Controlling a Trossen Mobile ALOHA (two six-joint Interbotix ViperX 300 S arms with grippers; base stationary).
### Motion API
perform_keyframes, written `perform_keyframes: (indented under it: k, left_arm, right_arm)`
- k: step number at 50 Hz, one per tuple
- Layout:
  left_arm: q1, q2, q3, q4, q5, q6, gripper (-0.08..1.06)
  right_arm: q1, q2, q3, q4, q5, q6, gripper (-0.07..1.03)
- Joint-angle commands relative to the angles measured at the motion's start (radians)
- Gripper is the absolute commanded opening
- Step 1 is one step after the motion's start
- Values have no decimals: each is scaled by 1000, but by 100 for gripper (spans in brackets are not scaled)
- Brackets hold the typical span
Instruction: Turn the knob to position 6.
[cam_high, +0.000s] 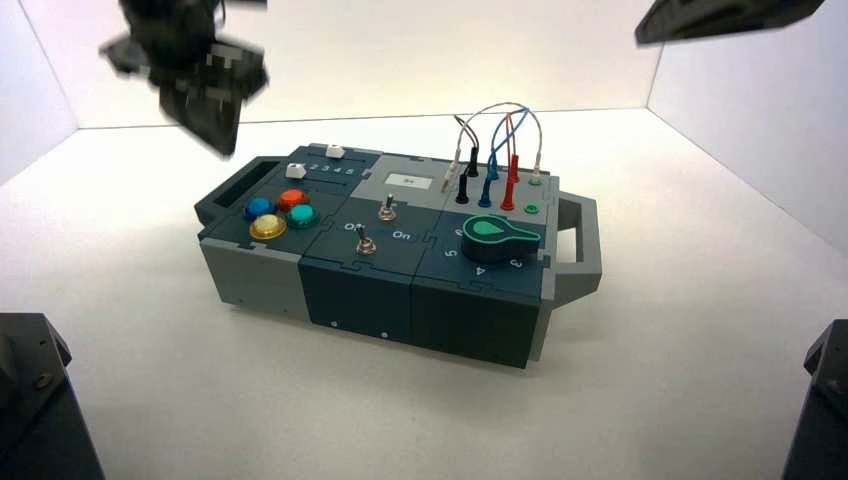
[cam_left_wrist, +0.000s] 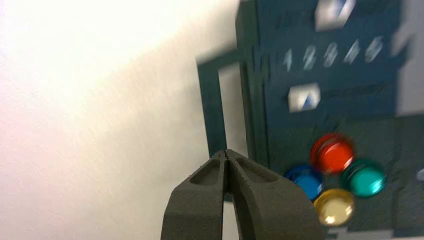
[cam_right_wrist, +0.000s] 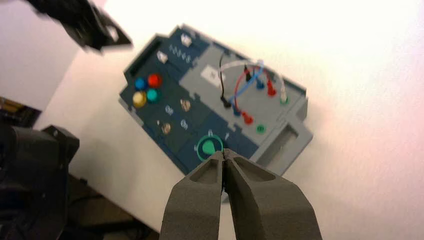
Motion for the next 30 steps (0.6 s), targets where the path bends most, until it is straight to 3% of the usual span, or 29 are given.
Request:
perform_keyframes:
  k: [1, 12, 30]
  left_arm:
    - [5, -75, -57, 0, 0, 3, -3]
    - [3, -152, -80, -2, 11, 5, -3]
    - [3, -206, -75, 0, 8, 26, -3]
  right_arm:
    - [8, 67, -41, 29, 14, 3, -2]
    - [23, 192, -51, 75, 31, -2, -2]
    - [130, 402, -81, 120, 0, -2, -2]
